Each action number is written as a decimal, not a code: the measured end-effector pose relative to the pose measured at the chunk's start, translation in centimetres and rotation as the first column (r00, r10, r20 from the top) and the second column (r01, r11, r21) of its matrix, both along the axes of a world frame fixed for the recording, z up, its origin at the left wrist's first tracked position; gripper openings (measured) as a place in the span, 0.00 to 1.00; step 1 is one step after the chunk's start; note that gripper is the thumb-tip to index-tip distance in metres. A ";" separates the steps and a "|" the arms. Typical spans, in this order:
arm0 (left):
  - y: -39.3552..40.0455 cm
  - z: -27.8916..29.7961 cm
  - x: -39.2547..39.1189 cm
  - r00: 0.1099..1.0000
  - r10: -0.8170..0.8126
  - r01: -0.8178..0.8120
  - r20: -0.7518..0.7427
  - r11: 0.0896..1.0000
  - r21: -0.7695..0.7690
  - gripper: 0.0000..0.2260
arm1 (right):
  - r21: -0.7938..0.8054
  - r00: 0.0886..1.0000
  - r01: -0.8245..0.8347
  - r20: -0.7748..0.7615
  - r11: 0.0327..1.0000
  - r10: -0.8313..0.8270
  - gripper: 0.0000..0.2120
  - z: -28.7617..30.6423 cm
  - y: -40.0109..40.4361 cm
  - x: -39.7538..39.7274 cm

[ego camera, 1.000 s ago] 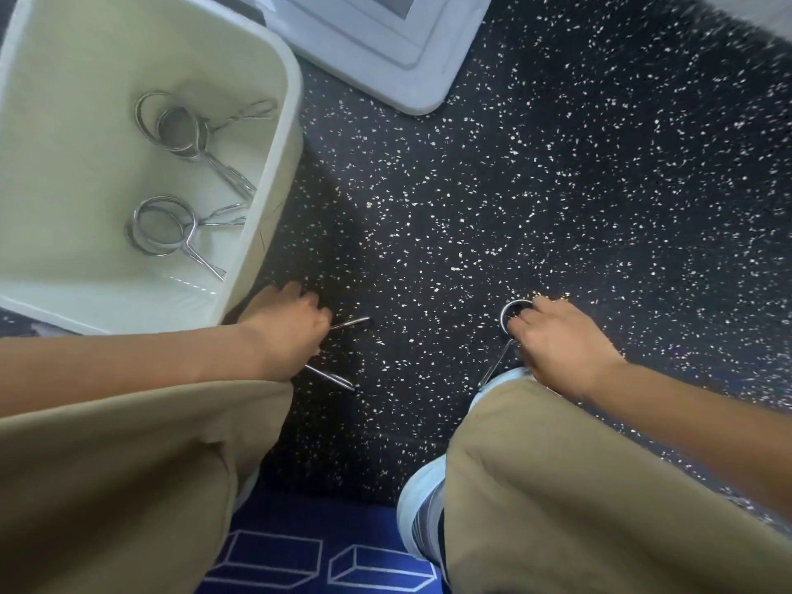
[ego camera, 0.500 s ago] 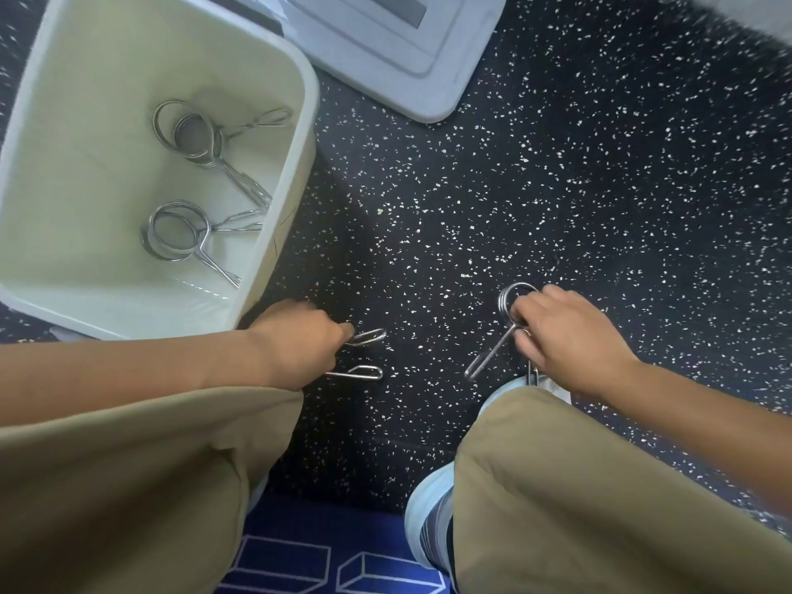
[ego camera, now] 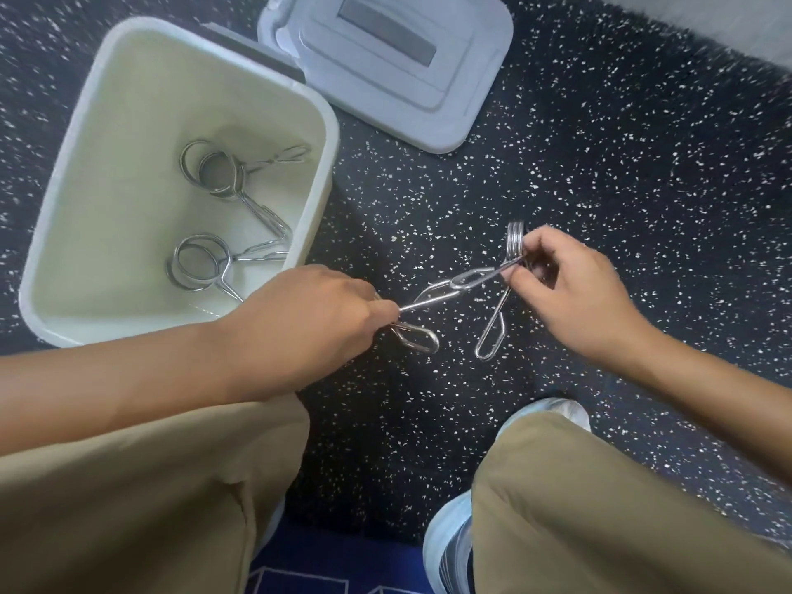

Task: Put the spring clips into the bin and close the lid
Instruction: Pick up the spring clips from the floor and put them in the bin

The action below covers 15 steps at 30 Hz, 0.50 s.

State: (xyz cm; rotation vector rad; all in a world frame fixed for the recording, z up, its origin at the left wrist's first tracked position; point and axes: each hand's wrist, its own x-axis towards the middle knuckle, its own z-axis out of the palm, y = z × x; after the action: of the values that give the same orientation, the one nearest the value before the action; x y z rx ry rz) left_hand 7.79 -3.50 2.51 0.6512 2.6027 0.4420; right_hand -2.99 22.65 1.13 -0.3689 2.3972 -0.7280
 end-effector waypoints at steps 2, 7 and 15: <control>-0.3 1.4 -0.1 0.999 0.013 -0.013 -0.040 1.000 0.006 0.09 | -0.046 0.998 0.060 0.004 0.997 -0.060 0.05 0.5 -0.6 -0.6; -2.2 4.3 0.2 0.996 0.090 -0.088 -0.027 0.994 0.059 0.13 | -0.136 0.986 0.161 0.064 0.978 -0.153 0.09 1.7 -2.2 -1.3; -5.5 5.8 1.3 0.885 0.396 -0.383 0.244 0.918 -0.101 0.47 | -0.199 0.972 0.210 0.151 0.957 -0.182 0.07 1.7 -5.3 0.8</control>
State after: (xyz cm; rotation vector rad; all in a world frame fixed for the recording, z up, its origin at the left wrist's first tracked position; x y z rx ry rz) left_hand 9.10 -8.96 8.36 0.0356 2.4740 0.5408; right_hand -2.16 17.36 2.85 -0.1625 2.2576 -1.0722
